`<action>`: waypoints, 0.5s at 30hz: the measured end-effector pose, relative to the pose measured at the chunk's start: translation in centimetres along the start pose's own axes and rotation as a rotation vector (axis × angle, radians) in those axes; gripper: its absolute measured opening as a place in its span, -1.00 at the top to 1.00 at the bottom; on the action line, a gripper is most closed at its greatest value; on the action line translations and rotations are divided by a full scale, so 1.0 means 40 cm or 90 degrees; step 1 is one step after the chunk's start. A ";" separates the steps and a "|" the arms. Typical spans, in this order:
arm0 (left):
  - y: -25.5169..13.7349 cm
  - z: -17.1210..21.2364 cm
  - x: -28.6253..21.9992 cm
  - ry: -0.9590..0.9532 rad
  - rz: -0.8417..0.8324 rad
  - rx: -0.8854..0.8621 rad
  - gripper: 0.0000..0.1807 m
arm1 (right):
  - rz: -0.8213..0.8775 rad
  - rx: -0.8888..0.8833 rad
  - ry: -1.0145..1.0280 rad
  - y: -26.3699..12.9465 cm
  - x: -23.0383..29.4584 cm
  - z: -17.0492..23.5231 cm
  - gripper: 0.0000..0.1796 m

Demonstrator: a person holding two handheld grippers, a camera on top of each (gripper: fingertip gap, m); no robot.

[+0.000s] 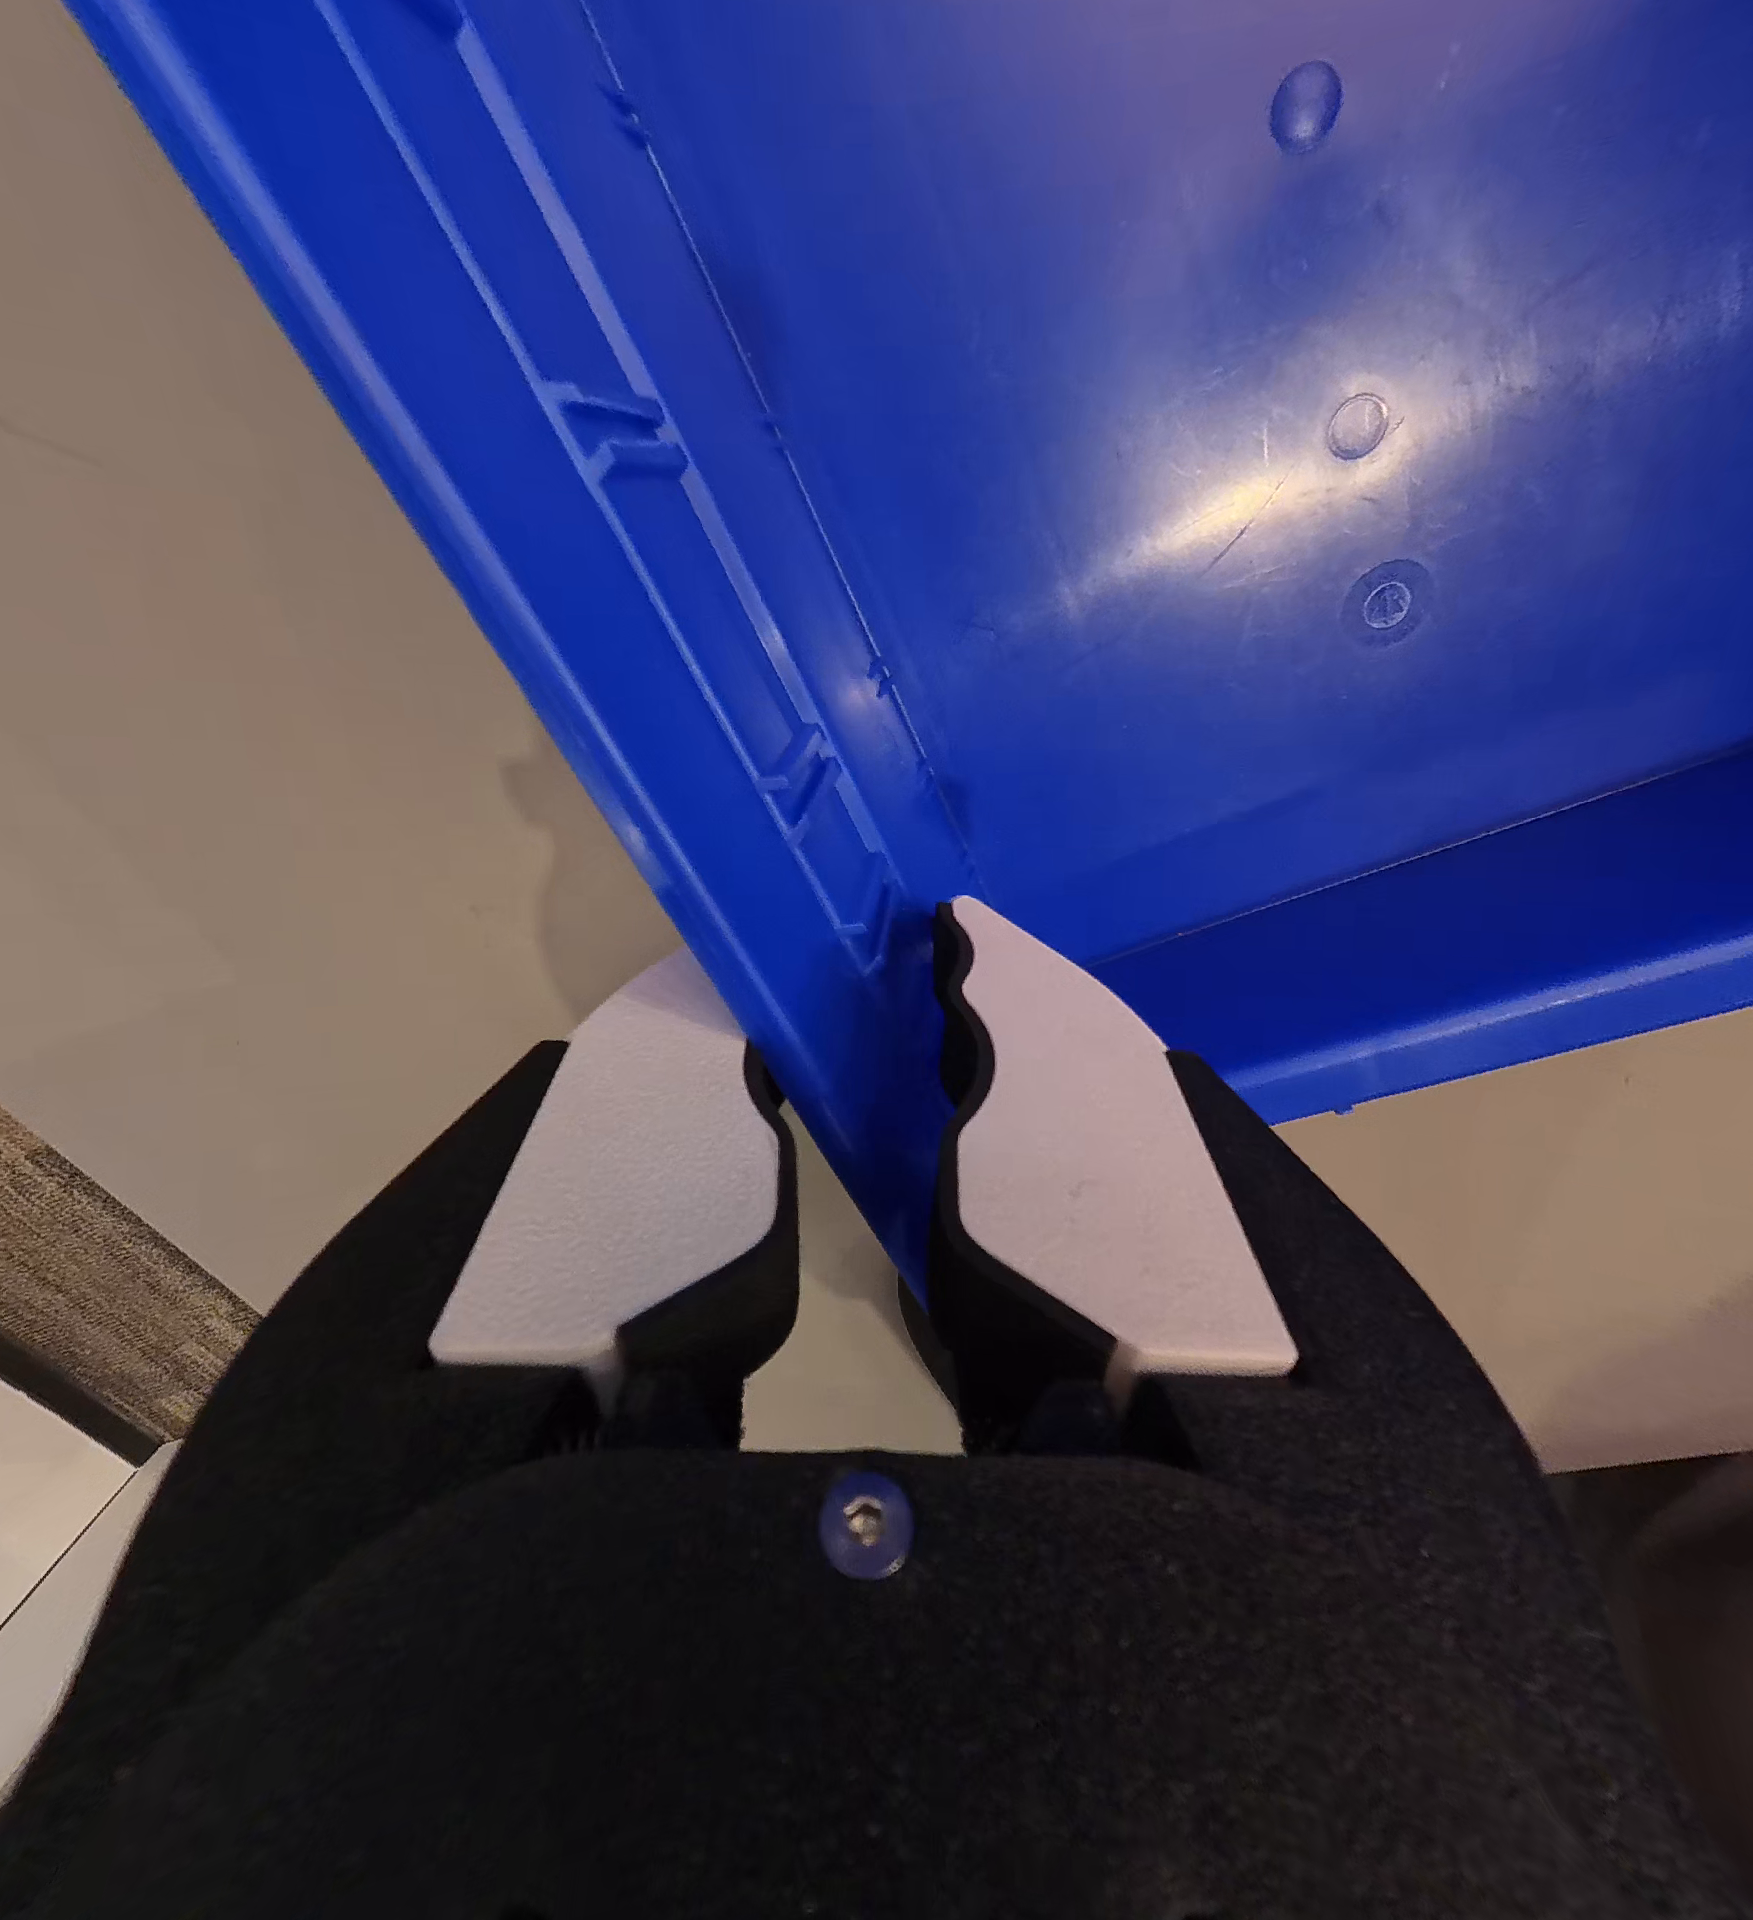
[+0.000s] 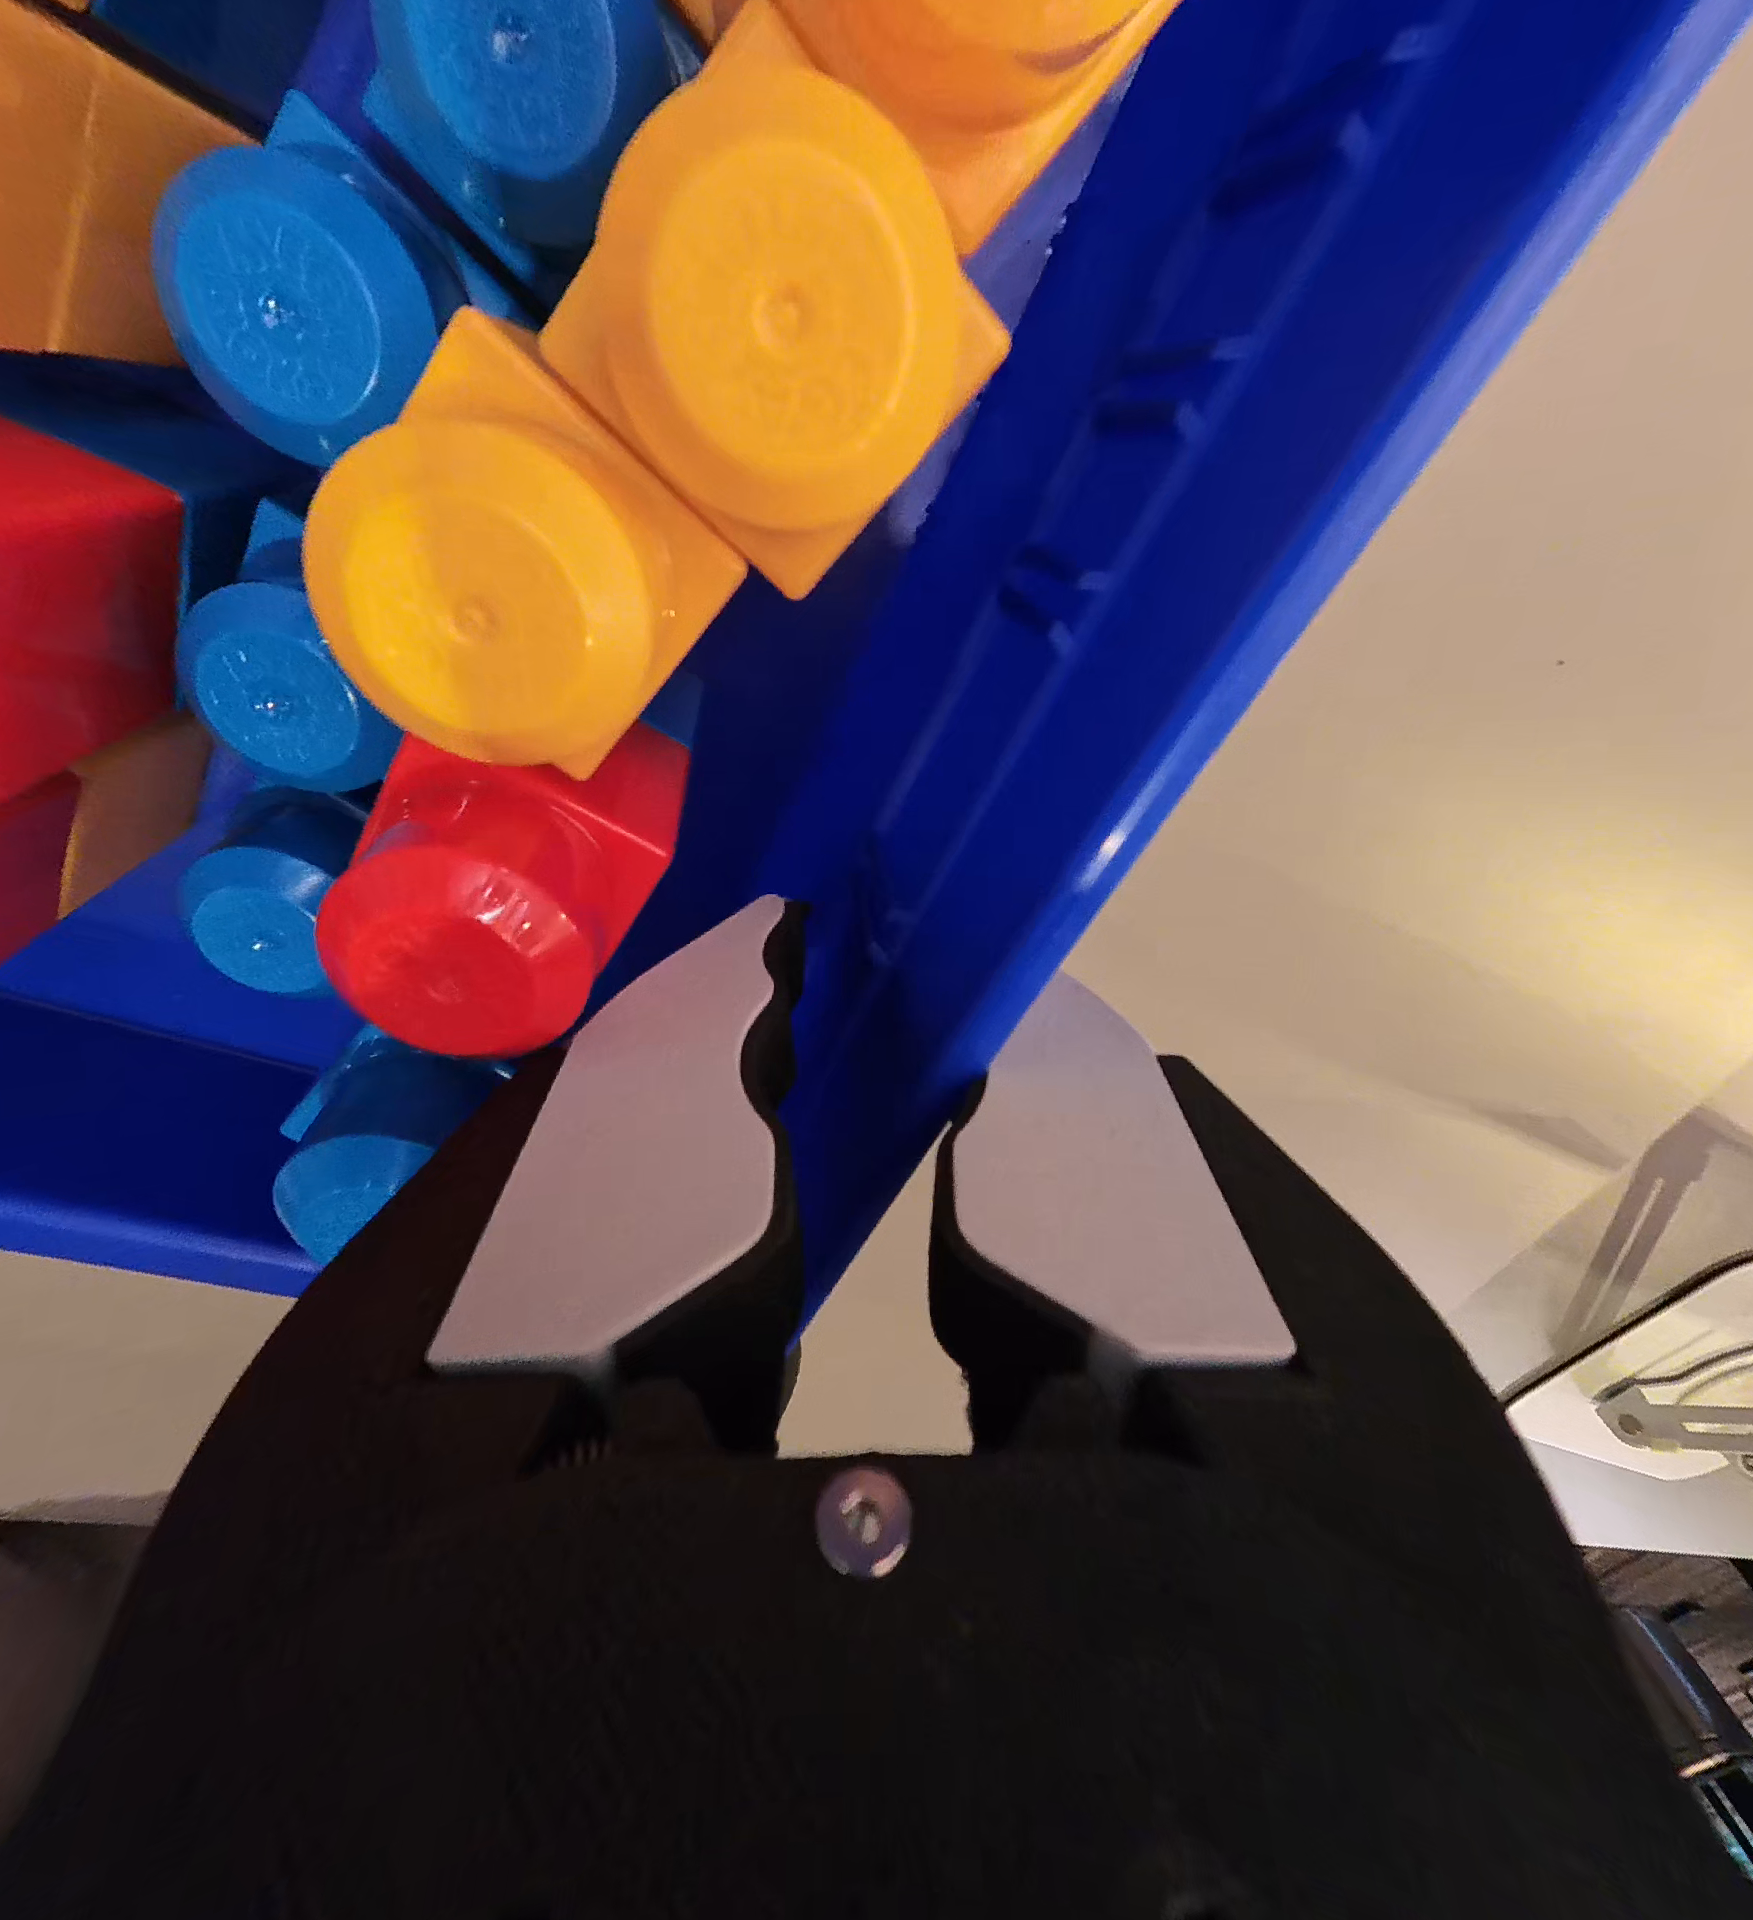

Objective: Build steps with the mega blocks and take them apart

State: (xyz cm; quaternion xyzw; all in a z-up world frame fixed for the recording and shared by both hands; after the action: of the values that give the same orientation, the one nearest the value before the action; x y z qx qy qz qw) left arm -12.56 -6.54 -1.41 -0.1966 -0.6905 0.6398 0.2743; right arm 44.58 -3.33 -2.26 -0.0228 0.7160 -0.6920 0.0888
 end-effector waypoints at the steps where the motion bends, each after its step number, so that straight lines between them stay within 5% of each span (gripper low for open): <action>1: 0.000 0.000 0.000 0.000 0.000 0.001 0.73 | -0.001 0.001 0.001 0.000 0.000 0.000 0.73; 15: 0.000 -0.009 -0.007 0.003 -0.012 0.014 0.71 | -0.001 0.020 -0.008 -0.001 0.004 -0.005 0.72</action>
State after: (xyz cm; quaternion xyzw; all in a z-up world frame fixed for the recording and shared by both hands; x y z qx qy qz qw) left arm -12.11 -6.43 -1.43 -0.1888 -0.6845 0.6444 0.2838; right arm 44.39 -3.17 -2.22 -0.0265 0.7046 -0.7029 0.0934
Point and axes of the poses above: each gripper's, where its closed fingertips meet, y out along the fingers, z out of its underside, x = y × z across the jaws, the point moved 10 cm from there along -y, back along the fingers, and after that the axes turned 9 degrees about y, right-handed, at the moved point
